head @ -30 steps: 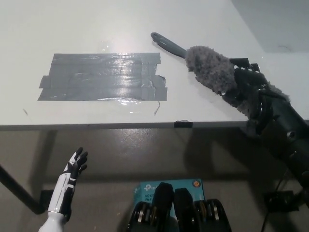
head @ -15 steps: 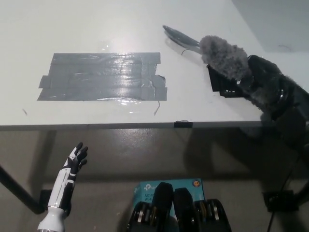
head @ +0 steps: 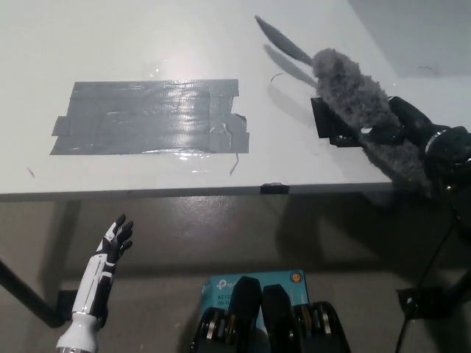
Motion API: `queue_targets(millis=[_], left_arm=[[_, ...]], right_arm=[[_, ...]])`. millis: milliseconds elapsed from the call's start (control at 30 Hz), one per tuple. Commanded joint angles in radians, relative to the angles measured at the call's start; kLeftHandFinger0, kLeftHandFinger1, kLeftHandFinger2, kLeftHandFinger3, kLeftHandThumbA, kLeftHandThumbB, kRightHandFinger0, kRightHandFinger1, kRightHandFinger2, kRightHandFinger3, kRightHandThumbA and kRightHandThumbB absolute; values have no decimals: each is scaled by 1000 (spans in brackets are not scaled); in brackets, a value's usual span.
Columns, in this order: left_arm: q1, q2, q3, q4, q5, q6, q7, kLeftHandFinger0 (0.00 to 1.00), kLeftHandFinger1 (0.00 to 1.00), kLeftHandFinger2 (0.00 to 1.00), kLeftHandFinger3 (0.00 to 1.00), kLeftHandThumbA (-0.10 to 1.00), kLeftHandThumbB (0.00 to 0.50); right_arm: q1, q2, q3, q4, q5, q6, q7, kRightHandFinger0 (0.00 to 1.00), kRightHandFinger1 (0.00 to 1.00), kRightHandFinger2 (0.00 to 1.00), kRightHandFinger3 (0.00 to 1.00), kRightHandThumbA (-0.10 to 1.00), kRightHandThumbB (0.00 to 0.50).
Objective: A grey duster is kept infront of the robot in the middle of the table and the robot extends its right arm to grab the duster, picks it up and hands it to a person
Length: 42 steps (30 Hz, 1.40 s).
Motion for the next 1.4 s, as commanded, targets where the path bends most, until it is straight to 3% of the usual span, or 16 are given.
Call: queue_targets(millis=[0, 167, 267, 333, 500, 600, 667, 733, 833, 933, 967, 1100, 1367], left_arm=[[-20, 24, 2, -10, -7, -29, -18, 1000, 1000, 1000, 1000, 1000, 349], [-22, 20, 3, -10, -11, -28, -17, 1000, 1000, 1000, 1000, 1000, 340], [-23, 21, 3, -11, -14, -26, -20, 1000, 1000, 1000, 1000, 1000, 332], [-24, 23, 3, -8, -18, -32, -23, 1000, 1000, 1000, 1000, 1000, 329], [-26, 24, 2, -6, -13, -35, -21, 1000, 1000, 1000, 1000, 1000, 327], [-27, 23, 1, -8, -19, -31, -26, 1000, 1000, 1000, 1000, 1000, 323], [-24, 23, 2, -11, -21, -28, -26, 1000, 1000, 1000, 1000, 1000, 323], [-21, 24, 2, -12, -16, -32, -24, 1000, 1000, 1000, 1000, 1000, 322], [-24, 25, 2, -9, -7, -41, -18, 1000, 1000, 1000, 1000, 1000, 321], [-25, 26, 1, -13, -10, -33, -23, 1000, 1000, 1000, 1000, 1000, 320], [-27, 26, 1, -15, -17, -27, -27, 1000, 1000, 1000, 1000, 1000, 318], [-27, 27, 1, -16, -17, -30, -27, 1000, 1000, 1000, 1000, 1000, 317], [-31, 29, 1, -21, -11, -27, -25, 1000, 1000, 1000, 1000, 1000, 329]], right_arm=[[-18, 69, -259, -133, 492, 189, 160, 0, 313, 835, 1000, -100, 208], [24, 72, -229, -245, 707, 189, 135, 0, 280, 791, 1000, -100, 240], [50, 56, -160, -326, 883, 189, 64, 0, 287, 797, 1000, -100, 196], [65, 46, -120, -375, 980, 189, 20, 0, 317, 815, 1000, -100, 219], [98, 33, -46, -502, 1206, 189, -128, 0, 340, 872, 1000, -100, 207], [123, 40, -31, -575, 1264, 189, -195, 0, 362, 888, 1000, -100, 193], [148, 67, -35, -615, 1310, 189, -220, 0, 430, 914, 1000, -100, 171], [168, 92, -41, -634, 1320, 189, -215, 0, 449, 912, 1000, -100, 181], [194, 120, -31, -671, 1377, 189, -286, 0, 434, 884, 1000, -100, 196], [213, 145, -24, -697, 1421, 189, -369, 0, 396, 854, 1000, -100, 167], [219, 152, -20, -698, 1436, 189, -372, 0, 385, 831, 1000, -100, 132], [238, 198, -29, -691, 1436, 189, -392, 0, 346, 771, 1000, -100, 115], [277, 265, -38, -710, 1494, 189, -469, 0, 377, 833, 1000, -100, 107]])
